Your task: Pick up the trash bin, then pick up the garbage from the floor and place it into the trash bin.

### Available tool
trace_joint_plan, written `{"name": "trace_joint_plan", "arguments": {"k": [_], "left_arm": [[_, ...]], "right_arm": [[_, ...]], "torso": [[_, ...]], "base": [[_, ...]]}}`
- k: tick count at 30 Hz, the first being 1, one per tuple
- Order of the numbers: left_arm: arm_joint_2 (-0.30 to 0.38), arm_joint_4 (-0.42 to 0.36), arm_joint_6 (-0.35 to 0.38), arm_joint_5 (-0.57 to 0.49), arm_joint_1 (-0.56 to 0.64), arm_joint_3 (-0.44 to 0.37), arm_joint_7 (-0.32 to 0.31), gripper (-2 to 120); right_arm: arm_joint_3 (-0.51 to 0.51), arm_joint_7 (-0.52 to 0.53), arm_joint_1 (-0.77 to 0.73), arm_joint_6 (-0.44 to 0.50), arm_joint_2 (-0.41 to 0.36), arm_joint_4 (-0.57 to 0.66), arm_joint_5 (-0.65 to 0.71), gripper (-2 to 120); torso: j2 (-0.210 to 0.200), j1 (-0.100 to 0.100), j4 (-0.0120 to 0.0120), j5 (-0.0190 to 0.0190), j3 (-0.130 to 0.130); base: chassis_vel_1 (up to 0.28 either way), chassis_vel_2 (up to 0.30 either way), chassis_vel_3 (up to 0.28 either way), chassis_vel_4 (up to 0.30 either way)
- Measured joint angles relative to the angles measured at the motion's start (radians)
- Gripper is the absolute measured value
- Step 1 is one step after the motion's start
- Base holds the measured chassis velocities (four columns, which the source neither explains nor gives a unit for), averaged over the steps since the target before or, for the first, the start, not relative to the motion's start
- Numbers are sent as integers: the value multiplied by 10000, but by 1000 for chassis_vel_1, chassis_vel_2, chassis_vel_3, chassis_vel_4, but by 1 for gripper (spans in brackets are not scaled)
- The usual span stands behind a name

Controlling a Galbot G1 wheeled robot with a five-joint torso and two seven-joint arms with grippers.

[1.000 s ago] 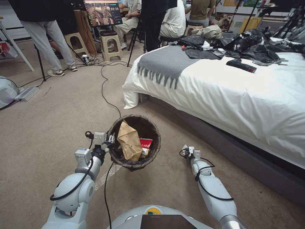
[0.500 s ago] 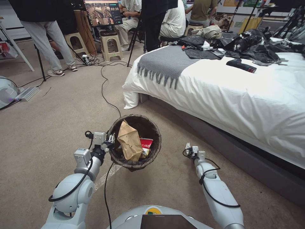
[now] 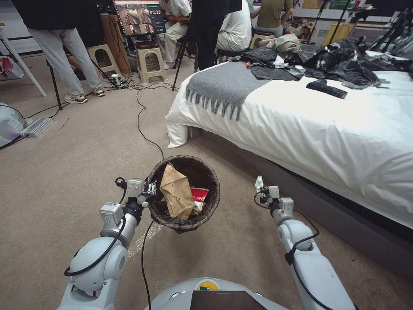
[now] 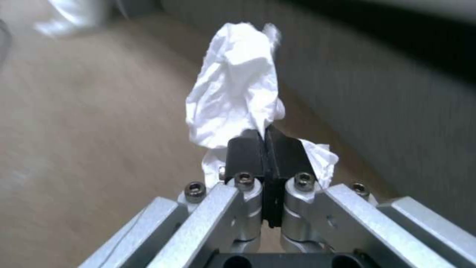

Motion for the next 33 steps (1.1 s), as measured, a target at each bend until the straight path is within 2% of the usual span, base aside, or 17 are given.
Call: {"name": "trace_joint_plan", "arguments": {"k": [1,5,9,12,16,26,33], "left_arm": [[0,0,0,0,0,0,0,7],[-7,15,9,48,-52,84,-1,7],[-9,27,28,54,-70,99,-4,7],[-5,42,79,69,-106,123,-12,7],[2,43,109,78,-120,145,-14,7],[0,33,119,85,-128,140,-24,7],[-30,-17,123,126,-76,167,-44,7]], "right_arm": [[0,0,0,0,0,0,0,0],[-214,-150,-393,-503,-506,1996,635,0],[-343,-200,-457,-655,-712,2615,906,0],[-821,-145,-401,-995,-1184,3826,1544,0],[-1413,-20,-153,-1280,-1645,4624,1982,0],[-2349,-568,477,-1617,-2478,5253,2806,0],[-3737,-1090,1294,-1619,-2697,5061,3271,0]], "torso": [[0,0,0,0,0],[0,0,-1,0,0],[0,0,-1,1,0],[1,0,-1,1,0],[1,0,0,1,0],[0,0,0,1,0],[0,0,1,0,1]], "base": [[0,0,0,0],[0,0,0,0],[0,0,0,0],[0,0,0,0],[0,0,0,0],[0,0,0,0],[0,0,0,0]]}}
